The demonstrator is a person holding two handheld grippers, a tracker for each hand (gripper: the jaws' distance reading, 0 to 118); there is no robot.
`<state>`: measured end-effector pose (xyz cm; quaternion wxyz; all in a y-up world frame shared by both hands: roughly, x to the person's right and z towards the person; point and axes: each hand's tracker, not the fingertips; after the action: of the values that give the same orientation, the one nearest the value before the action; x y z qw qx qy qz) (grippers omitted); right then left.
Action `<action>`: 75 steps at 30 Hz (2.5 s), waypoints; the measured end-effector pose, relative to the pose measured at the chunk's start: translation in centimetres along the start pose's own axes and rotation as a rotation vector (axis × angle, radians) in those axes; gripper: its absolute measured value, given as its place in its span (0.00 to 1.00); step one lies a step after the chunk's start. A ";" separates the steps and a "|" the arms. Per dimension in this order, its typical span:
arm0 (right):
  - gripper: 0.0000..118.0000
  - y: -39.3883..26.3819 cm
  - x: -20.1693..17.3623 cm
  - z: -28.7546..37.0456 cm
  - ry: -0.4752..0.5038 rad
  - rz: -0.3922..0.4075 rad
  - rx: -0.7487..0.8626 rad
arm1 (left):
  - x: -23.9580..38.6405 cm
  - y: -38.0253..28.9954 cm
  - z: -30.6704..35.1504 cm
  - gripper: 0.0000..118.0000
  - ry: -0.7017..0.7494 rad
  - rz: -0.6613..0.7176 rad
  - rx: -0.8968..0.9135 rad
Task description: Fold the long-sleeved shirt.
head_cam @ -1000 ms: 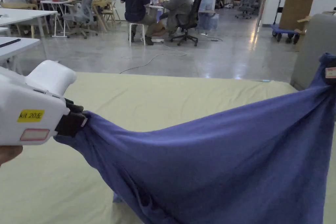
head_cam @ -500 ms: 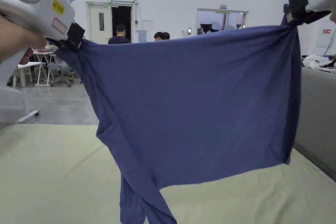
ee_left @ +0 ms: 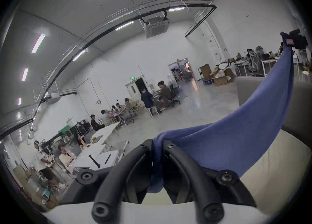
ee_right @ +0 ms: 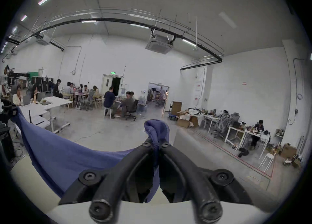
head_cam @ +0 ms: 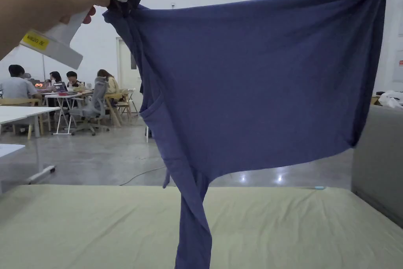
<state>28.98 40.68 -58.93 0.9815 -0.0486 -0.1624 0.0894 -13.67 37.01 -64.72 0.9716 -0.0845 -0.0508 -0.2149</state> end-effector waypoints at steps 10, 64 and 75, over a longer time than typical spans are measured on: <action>0.01 -9.4 -0.3 -4.9 0.054 -0.017 -0.089 | 3.2 -6.0 -4.7 0.07 -0.104 -0.103 -0.102; 0.02 -72.5 1.0 25.9 0.379 0.161 -1.173 | 26.5 -64.7 23.4 0.07 -0.747 0.034 -1.124; 0.89 -62.5 3.1 25.1 0.306 -0.018 -1.073 | 20.2 -59.1 27.2 0.96 -0.646 0.462 -0.823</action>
<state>33.66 -18.24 -26.52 0.8322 -0.5525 -0.0411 -0.0223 -22.36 -18.94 -26.92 0.8156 -0.5264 -0.2375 0.0375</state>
